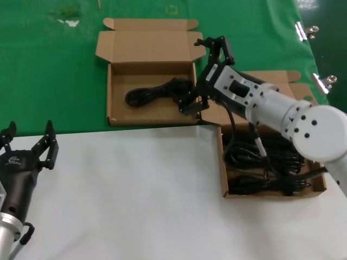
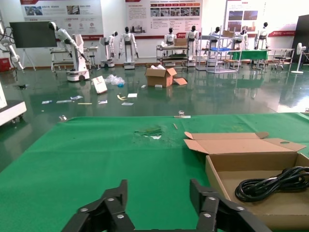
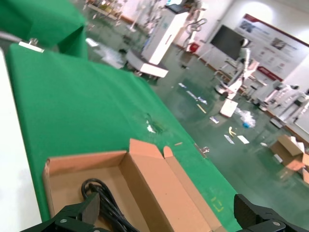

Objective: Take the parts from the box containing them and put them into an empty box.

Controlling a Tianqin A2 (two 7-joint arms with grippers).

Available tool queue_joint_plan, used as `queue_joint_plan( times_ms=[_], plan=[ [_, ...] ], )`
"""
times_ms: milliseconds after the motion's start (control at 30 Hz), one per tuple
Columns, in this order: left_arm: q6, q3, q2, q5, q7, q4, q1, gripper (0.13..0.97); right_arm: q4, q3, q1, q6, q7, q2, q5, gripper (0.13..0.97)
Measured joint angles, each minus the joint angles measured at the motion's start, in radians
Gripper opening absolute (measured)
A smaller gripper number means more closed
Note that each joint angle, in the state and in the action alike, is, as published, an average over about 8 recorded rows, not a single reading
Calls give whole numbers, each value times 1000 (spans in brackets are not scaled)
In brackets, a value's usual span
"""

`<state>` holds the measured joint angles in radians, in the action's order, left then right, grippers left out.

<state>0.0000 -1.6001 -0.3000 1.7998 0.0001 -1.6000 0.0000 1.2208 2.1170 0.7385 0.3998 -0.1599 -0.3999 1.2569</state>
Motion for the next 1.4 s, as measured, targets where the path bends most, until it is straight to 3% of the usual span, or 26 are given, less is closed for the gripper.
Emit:
queue_joint_plan(
  times_ms=[100, 367, 667, 967, 1400],
  plan=[
    [0, 0, 0, 0, 0, 0, 0, 400, 21, -28, -40, -22, 9, 5, 29, 966],
    [0, 0, 0, 0, 0, 0, 0, 614, 75, -103, -146, -80, 32, 20, 108, 966],
    [0, 0, 0, 0, 0, 0, 0, 797, 137, -186, -266, -144, 58, 36, 196, 966],
    [0, 0, 0, 0, 0, 0, 0, 914, 199, -271, -387, -210, 84, 52, 285, 966],
    [0, 0, 0, 0, 0, 0, 0, 964, 289, -394, -563, -304, 122, 76, 414, 966]
  ],
)
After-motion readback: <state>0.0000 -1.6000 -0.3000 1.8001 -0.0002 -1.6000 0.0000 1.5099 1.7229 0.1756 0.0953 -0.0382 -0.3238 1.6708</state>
